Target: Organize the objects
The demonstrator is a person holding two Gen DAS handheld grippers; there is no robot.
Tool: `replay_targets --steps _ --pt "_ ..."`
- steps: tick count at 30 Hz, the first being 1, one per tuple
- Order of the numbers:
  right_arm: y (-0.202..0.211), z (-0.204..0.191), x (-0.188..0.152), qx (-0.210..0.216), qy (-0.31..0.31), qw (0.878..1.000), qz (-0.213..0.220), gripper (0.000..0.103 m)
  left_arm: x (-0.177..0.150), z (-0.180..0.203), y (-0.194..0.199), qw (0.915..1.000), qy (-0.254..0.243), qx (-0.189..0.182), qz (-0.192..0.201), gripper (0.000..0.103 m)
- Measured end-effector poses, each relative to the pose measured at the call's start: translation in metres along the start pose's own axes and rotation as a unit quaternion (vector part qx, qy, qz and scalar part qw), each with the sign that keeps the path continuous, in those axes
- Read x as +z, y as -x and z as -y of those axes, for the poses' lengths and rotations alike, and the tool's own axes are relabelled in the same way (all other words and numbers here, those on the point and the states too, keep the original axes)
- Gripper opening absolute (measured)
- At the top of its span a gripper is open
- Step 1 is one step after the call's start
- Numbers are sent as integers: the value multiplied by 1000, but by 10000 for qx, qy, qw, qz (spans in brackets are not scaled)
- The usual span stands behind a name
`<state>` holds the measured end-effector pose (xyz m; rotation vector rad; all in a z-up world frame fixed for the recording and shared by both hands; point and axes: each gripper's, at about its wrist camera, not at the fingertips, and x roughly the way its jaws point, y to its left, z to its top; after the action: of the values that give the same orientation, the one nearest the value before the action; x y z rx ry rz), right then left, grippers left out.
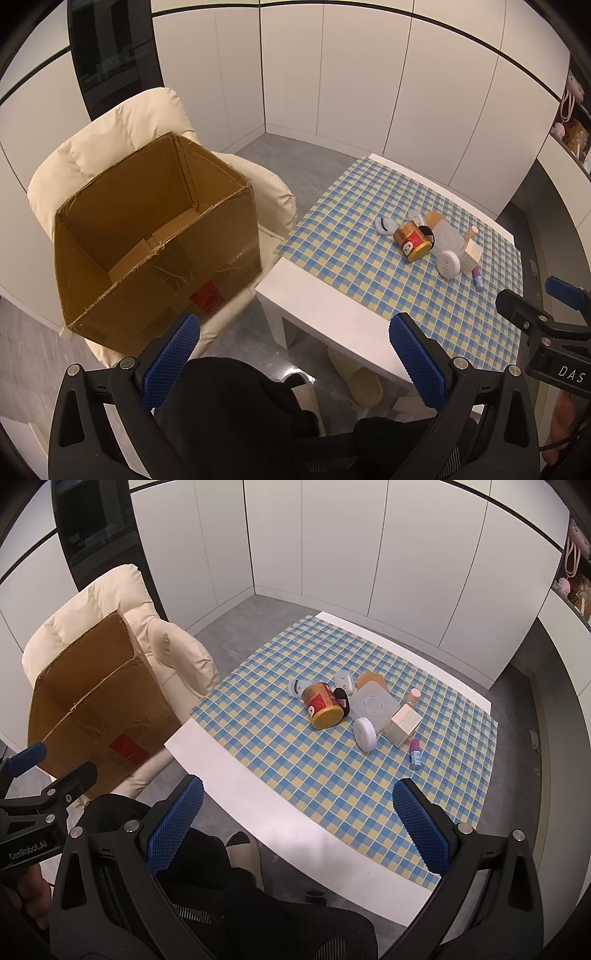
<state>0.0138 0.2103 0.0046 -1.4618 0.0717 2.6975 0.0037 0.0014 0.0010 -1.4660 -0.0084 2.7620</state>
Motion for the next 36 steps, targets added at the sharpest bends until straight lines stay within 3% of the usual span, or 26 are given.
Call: replay_targets --steps 36 --pt "-1 1 1 7 -20 10000 -5 103 -1 1 0 10000 -47 -1 5 102"
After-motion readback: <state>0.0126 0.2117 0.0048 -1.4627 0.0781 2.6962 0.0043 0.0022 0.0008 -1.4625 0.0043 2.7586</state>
